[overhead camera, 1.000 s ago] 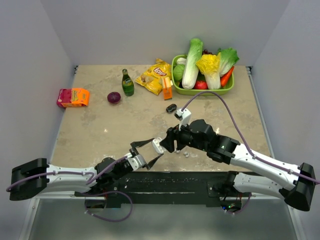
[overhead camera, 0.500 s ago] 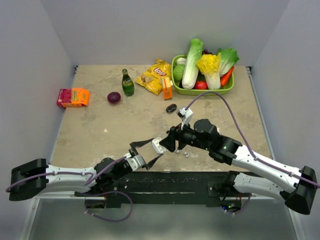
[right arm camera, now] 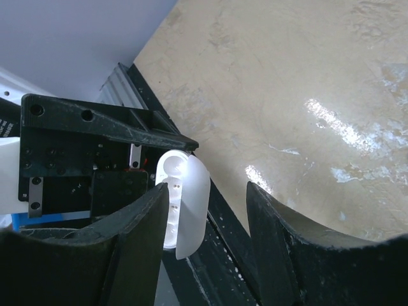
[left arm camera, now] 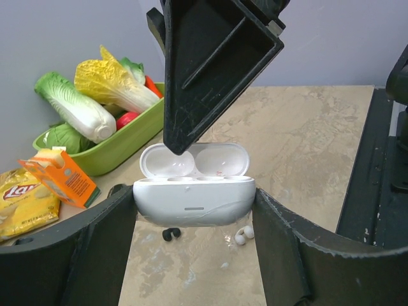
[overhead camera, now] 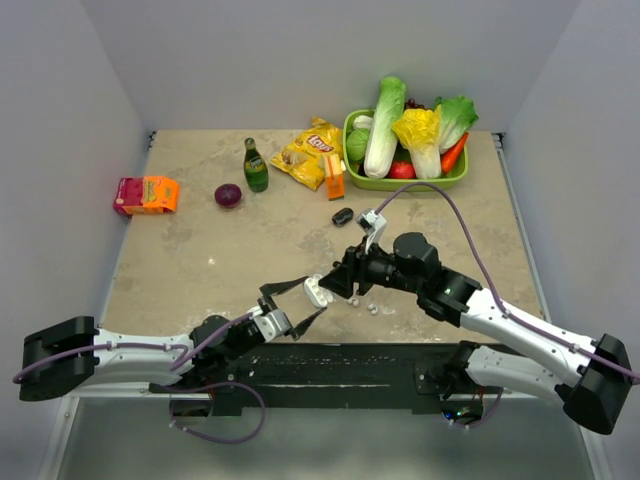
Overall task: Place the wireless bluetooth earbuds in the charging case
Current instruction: Open the charging case.
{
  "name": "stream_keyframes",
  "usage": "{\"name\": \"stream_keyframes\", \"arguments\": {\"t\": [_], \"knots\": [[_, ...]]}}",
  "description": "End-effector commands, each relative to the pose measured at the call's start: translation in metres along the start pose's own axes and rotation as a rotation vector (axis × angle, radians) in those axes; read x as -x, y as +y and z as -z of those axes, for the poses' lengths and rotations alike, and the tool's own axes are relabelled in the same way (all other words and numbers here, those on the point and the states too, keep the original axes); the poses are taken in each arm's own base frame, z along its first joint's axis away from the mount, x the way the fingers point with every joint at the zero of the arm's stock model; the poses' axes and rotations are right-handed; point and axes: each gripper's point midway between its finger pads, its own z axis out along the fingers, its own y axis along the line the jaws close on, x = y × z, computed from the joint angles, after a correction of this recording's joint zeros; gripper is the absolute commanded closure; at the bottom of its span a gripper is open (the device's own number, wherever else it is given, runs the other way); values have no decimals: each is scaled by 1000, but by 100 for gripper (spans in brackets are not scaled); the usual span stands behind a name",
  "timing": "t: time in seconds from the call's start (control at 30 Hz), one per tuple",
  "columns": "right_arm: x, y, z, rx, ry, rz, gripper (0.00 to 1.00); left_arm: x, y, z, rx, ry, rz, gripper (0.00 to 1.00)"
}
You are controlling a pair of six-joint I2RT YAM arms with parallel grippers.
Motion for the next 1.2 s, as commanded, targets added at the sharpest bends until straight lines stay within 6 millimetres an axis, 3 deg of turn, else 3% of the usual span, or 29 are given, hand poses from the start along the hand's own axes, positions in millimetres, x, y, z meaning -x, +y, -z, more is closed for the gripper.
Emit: {"name": "stream_keyframes", "arguments": {"t": [0.0, 0.43, 0.73, 0.83, 0.87, 0.9, 0.93, 0.97, 1.07, 1.17], "knots": [[3, 15, -2, 86, -4, 1, 45, 20, 3, -3, 7, -84, 3, 100], [-11, 8, -6, 75, 39, -17, 52, 22, 5, -3, 17, -92, 2, 100], [-9, 8, -3, 73, 29, -7, 70, 19, 4, -2, 15, -87, 7, 100], [-4, 7, -1, 59, 16, 21, 82, 18, 3, -2, 15, -85, 21, 100], [-2, 7, 0, 53, 13, 31, 95, 16, 2, -2, 12, -76, 25, 94], [2, 4, 1, 32, -2, 60, 100, 12, 0, -2, 3, -62, 25, 87], [8, 4, 4, 19, -8, 78, 100, 11, -1, -4, 2, -53, 30, 79], [10, 5, 6, 18, -9, 94, 100, 9, -2, -5, 2, -40, 47, 63], [25, 7, 16, -15, -38, 170, 100, -3, -2, -8, 19, 21, 75, 43], [40, 7, 29, -55, -67, 253, 100, -12, -2, -9, 42, 67, 118, 30]]}}
